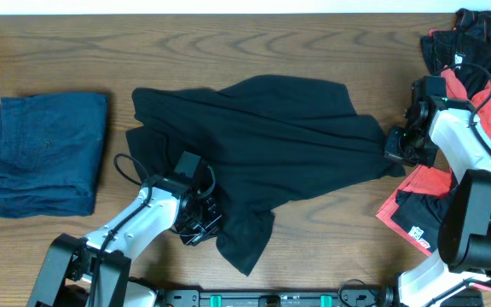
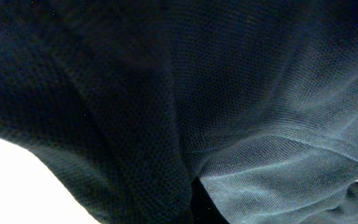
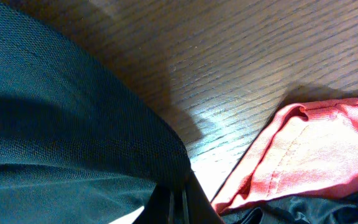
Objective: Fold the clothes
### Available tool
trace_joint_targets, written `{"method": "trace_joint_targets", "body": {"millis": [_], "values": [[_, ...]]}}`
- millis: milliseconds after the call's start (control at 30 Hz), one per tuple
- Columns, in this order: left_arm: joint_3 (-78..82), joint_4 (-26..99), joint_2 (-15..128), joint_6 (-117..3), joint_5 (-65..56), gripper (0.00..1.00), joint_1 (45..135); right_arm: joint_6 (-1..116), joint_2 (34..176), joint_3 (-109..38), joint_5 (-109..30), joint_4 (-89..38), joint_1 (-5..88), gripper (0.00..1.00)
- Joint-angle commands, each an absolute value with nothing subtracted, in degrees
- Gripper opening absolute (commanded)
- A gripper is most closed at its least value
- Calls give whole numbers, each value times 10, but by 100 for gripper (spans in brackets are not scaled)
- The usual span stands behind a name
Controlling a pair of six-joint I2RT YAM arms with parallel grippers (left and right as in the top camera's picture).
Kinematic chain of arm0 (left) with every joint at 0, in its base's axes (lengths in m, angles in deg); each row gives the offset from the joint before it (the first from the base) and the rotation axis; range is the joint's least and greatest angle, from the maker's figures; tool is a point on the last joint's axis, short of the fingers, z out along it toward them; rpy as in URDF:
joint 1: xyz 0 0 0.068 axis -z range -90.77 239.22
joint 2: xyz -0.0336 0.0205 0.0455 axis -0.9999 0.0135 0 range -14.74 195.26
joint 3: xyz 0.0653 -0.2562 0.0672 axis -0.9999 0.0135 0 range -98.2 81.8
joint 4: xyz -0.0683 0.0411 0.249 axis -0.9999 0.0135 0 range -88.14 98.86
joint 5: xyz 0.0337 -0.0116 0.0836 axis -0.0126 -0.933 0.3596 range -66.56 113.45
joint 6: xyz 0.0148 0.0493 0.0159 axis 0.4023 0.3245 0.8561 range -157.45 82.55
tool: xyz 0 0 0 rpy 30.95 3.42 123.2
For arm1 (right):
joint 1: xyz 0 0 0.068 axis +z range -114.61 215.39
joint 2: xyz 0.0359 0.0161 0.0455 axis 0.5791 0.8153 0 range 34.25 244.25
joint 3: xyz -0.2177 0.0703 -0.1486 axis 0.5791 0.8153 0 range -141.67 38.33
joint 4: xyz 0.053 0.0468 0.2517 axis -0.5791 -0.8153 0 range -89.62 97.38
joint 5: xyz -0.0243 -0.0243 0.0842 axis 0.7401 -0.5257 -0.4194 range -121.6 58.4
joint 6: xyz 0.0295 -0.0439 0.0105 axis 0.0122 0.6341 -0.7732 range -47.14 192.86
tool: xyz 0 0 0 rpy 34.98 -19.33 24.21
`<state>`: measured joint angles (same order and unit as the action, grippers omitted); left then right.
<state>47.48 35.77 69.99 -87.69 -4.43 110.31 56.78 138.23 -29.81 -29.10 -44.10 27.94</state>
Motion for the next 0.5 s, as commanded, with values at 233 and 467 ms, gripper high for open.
{"method": "trace_joint_targets", "body": {"millis": [233, 467], "values": [[314, 520, 604, -638, -10, 6, 1015, 584, 1358, -303, -338, -478, 275, 1], [146, 687, 527, -526, -10, 6, 957, 608, 1219, -303, -379, -495, 275, 1]]}}
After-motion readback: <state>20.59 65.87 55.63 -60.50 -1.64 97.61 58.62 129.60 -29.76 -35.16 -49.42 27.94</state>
